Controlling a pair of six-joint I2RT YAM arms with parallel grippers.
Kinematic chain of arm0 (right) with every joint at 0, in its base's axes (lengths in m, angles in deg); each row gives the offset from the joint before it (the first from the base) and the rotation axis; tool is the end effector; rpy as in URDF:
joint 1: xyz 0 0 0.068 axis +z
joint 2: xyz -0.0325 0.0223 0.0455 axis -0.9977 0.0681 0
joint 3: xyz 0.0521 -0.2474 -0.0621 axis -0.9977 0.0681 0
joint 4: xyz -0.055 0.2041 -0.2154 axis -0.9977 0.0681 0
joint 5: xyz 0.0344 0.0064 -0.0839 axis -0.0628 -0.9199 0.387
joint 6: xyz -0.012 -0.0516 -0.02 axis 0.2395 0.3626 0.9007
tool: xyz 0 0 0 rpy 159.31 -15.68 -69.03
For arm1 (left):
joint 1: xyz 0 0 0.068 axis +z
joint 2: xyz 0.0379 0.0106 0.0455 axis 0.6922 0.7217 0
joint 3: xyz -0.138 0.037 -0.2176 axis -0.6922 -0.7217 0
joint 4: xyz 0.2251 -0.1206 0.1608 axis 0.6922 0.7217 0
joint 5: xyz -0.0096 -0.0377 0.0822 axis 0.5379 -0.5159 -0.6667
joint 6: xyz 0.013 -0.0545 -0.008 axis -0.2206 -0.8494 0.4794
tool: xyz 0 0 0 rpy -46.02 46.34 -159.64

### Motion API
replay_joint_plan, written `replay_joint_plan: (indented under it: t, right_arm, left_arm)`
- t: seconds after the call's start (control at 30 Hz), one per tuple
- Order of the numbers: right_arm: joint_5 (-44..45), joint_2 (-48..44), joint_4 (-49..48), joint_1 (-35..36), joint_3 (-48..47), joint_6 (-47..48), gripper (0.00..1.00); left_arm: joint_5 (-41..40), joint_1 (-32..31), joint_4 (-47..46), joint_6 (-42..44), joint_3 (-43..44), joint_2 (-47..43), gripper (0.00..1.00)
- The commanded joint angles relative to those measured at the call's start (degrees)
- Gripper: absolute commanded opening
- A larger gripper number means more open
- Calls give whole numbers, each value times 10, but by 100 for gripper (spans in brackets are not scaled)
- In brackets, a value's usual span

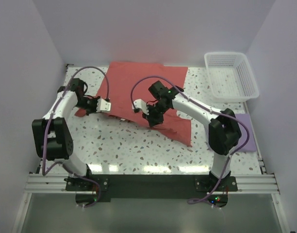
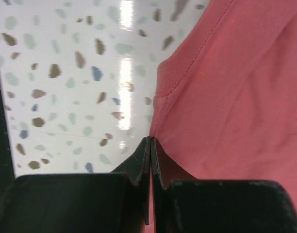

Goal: Fold and stack the t-shirts
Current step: Flatten the tshirt out

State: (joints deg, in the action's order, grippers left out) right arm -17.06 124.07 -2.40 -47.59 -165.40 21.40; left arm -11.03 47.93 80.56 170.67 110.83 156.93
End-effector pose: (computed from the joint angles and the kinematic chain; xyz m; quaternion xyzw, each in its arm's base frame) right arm 0.3291 0.2867 0.2188 -0.6731 0.6735 0.2379 0.1917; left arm 0.3582 0.0009 0.1944 0.6953 0.6306 -0.1413 0.3146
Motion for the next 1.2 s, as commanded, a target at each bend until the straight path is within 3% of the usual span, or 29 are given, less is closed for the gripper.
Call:
replay_joint_plan:
  t: [0.0, 0.17, 0.2, 0.23, 0.3, 0.4, 0.5, 0.53, 0.57, 0.6, 0.63, 0.7, 0.8, 1.0, 1.17]
  right_arm:
    - [-55, -56, 38, 48, 58, -16, 0]
    - [-97, -76, 65, 118, 121, -14, 0]
    - [-105, -75, 80, 124, 121, -5, 13]
    - [-115, -75, 88, 126, 112, 0, 24]
    - [-133, -63, 115, 124, 91, -4, 35]
    - [-140, -51, 142, 86, 36, -13, 36]
    - [-97, -21, 147, 12, -11, -19, 35]
    - [-78, 0, 140, -4, -32, -23, 35]
    - [-36, 11, 134, -29, -42, -31, 34]
    - [-17, 21, 124, -38, -61, -33, 33]
    - [5, 44, 115, -45, -68, -38, 33]
    - [41, 64, 90, -58, -79, -43, 32]
    - [93, 100, 69, -62, -95, -48, 32]
    - [113, 131, 67, -63, -87, -48, 32]
    - [151, 129, 70, -63, -21, -21, 30]
  left_arm:
    - [-6, 27, 124, 74, -23, -50, 0]
    - [-71, 39, 191, 145, -119, -104, 0]
    - [-83, 41, 193, 151, -154, -123, 0]
    - [-94, 42, 191, 157, -170, -132, 12]
    - [-112, 54, 186, 155, -195, -151, 25]
    - [-95, 83, 204, 142, -166, -147, 30]
    - [-28, 106, 208, 74, -101, -128, 32]
    - [-10, 110, 185, -18, -91, -127, 32]
    - [7, 109, 96, -88, -86, -133, 32]
    - [8, 108, 45, -225, -86, -134, 32]
    - [1, 109, -50, -291, -90, -134, 33]
    - [-32, 109, -105, -420, -84, -114, 32]
    - [-97, 108, -187, -548, -67, -71, 32]
    - [-206, 124, -236, -699, 16, 21, 31]
    - [-263, 129, -268, -721, 67, 75, 34]
